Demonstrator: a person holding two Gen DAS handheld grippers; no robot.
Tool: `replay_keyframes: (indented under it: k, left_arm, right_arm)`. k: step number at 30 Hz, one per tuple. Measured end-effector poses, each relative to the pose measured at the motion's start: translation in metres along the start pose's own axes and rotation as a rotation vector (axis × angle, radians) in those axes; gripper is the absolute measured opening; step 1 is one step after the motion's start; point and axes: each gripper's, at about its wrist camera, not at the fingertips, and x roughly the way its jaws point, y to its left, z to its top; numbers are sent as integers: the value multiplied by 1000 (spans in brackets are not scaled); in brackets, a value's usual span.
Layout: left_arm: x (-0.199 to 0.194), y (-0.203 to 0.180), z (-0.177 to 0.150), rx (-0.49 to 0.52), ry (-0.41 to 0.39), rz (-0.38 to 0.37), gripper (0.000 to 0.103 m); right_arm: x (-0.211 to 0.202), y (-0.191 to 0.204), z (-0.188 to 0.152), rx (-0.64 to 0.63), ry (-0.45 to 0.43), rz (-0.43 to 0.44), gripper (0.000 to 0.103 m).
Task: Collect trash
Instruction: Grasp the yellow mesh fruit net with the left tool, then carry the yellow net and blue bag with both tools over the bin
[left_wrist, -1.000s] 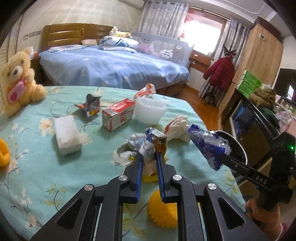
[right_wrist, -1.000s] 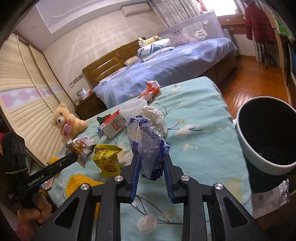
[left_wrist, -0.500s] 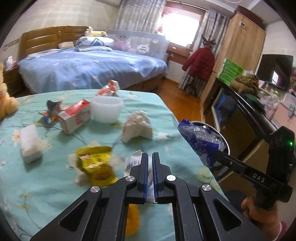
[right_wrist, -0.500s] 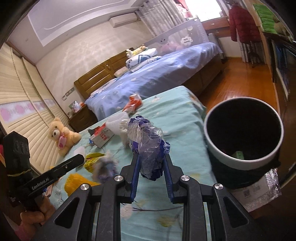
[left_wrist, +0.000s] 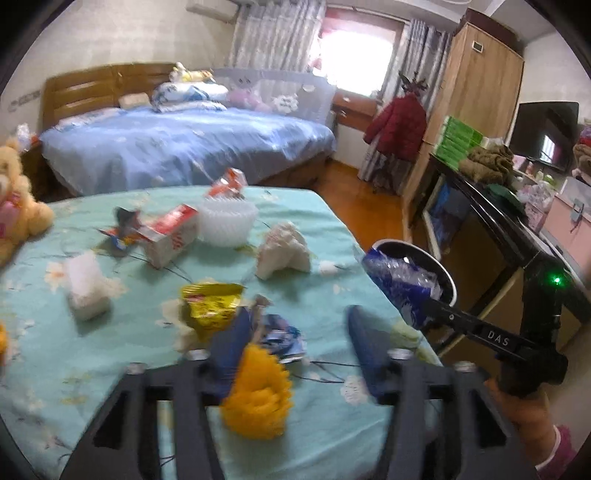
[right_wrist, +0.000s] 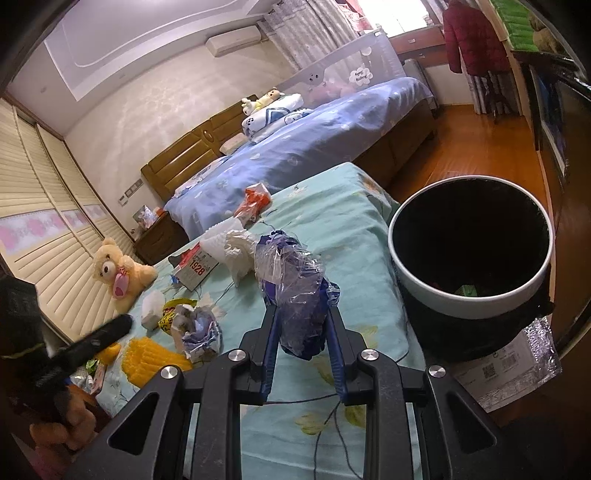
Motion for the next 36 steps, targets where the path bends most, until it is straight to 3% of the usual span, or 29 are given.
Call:
replay_keyframes:
  k: [5, 10, 12, 13, 15, 19, 27, 36]
  left_arm:
    - [-12, 8, -28, 13, 17, 63, 68]
    - [8, 9, -56, 3, 94, 108, 68]
    - [17, 11, -55, 2, 100, 127, 66]
    - [23, 11, -55, 0, 104, 127, 59]
    - [32, 10, -55, 9, 115, 112, 35]
    - [34, 1, -53, 41, 111, 87, 25]
    - [37, -28, -52, 109, 127, -34, 24]
    - [72, -44, -25, 118, 145, -86, 24]
  right_arm:
    - [2, 5, -8, -8, 12, 9, 25]
    - [4, 7, -14, -8, 24, 8, 25]
    - [3, 8, -14, -10, 23, 7, 25]
    - [2, 8, -14, -11, 22, 5, 25]
    - [2, 8, -14, -10, 19, 3, 25]
    - [-3, 6, -14, -4, 10, -4, 25]
    - [-13, -3, -10, 8, -13, -18, 25]
    - [-24, -26, -3, 39, -42, -68, 25]
